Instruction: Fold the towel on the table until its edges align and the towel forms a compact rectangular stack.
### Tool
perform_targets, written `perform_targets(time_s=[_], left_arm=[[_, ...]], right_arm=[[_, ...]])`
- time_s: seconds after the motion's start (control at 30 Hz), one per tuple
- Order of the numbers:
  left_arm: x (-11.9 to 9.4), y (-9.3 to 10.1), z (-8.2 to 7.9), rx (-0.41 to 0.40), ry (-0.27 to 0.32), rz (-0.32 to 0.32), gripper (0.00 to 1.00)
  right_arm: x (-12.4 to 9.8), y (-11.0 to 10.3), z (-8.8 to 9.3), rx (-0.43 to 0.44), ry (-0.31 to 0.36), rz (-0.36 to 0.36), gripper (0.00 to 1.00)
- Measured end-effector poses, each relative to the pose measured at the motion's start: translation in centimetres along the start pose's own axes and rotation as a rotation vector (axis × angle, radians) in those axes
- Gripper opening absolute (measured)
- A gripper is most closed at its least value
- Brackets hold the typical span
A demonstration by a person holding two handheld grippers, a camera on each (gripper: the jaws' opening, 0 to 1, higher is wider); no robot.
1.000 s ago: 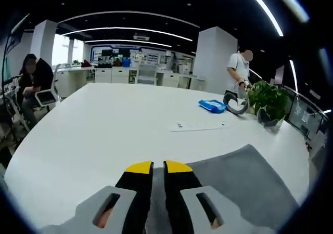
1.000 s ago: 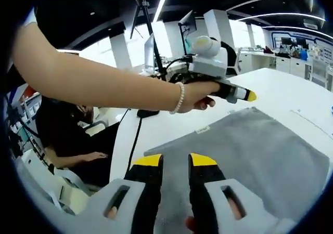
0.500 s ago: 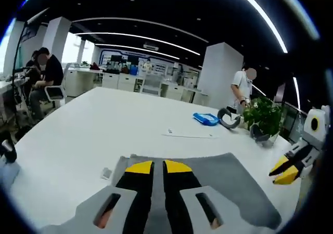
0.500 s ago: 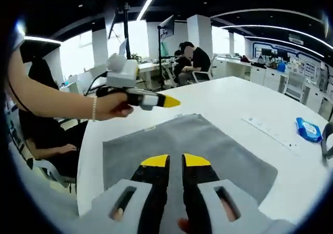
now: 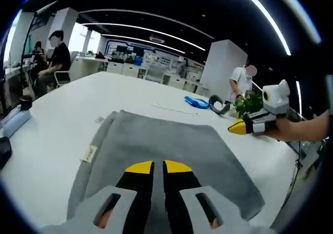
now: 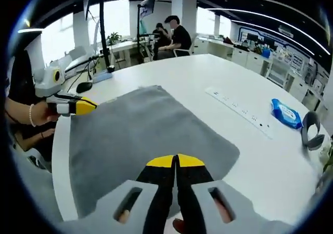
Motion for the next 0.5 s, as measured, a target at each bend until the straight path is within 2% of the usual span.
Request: perform_targets(time_s=[0.07,0.13,0.23,0.37,0.5], left_arm=[[-0.5,0.1,0.9,0.008,-0.031,-0.021,0.07],[-1.1,0.5,1.8,-0.025,-0.046,-0.037,0.07],[-2.0,0.6,3.2,0.071,-0.095,-0.069,0.07],[-2.4,1.1,4.4,0.022,-0.133,-0.095,0.07],[-2.4,1.4,5.3,0.016,-0.158,-0.116,0.07]], right_arm=[[0.3,0.7,0.3,-0.002,-0.016,0.010,0.00],[0.6,1.1,0.4,0.020,-0.026,0.019,0.00],[1.2,1.5,0.8,0.028,-0.060,0.019,0.00],[1.8,2.3,2.5,0.000,-0.161,0.032,0.00],[2.0,2.8,3.6,-0.006,-0.210,0.048,0.00]])
Point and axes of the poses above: the point that each gripper's makers call its tool centre point, and the gripper's own axes: x roughly forward along the fingers, y roughly to its right, z roughly out of its underside, the point moved 6 cm from there along -x, roughly backward along the fingers, and after that the axes turned 9 degrees about y, right-handed, at the moved point
